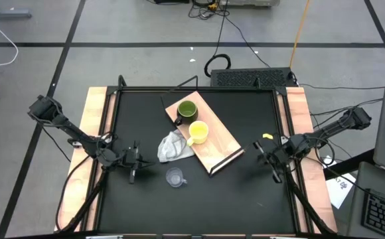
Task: Stack small to large cups/mugs on shelf
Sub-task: Put the transparent mug on the shelf
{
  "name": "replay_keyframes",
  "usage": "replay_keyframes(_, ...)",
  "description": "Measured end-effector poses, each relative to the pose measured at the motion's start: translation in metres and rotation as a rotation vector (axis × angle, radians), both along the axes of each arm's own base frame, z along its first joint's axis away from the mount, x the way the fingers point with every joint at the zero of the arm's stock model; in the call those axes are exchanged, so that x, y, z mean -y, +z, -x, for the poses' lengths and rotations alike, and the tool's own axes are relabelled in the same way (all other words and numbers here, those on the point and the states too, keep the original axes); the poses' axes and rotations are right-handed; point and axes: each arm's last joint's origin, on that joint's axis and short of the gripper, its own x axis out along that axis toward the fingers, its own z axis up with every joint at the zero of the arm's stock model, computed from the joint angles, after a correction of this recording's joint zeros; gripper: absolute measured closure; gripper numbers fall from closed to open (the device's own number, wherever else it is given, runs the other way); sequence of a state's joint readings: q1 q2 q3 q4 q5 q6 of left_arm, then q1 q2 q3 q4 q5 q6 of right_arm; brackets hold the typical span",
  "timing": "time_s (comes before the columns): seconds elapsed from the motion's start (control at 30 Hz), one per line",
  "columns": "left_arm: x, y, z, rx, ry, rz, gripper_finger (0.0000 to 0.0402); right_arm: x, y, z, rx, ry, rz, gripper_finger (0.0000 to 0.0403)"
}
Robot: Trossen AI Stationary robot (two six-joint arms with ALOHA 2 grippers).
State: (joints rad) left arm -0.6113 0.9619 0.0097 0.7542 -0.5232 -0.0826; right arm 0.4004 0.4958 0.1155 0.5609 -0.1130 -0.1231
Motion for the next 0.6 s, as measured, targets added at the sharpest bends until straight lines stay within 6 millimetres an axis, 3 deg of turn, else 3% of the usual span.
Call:
replay_keyframes(0.17,0.000,0.000,0.000,0.000,-0.002,-0.003,0.0399,0.000,0.006,-0.007,-0.024,-0.093,-0.009,0.0403)
replay_keyframes(0.33,0.000,0.000,0.000,-0.001,-0.004,-0.003,0.0386,-0.006,0.034,-0.020,-0.033,-0.089,-0.016,0.0403)
replay_keyframes(0.6,0.001,0.000,0.000,-0.002,-0.030,-0.015,0.0383,-0.018,0.074,-0.061,-0.148,-0.113,-0.002,0.0403)
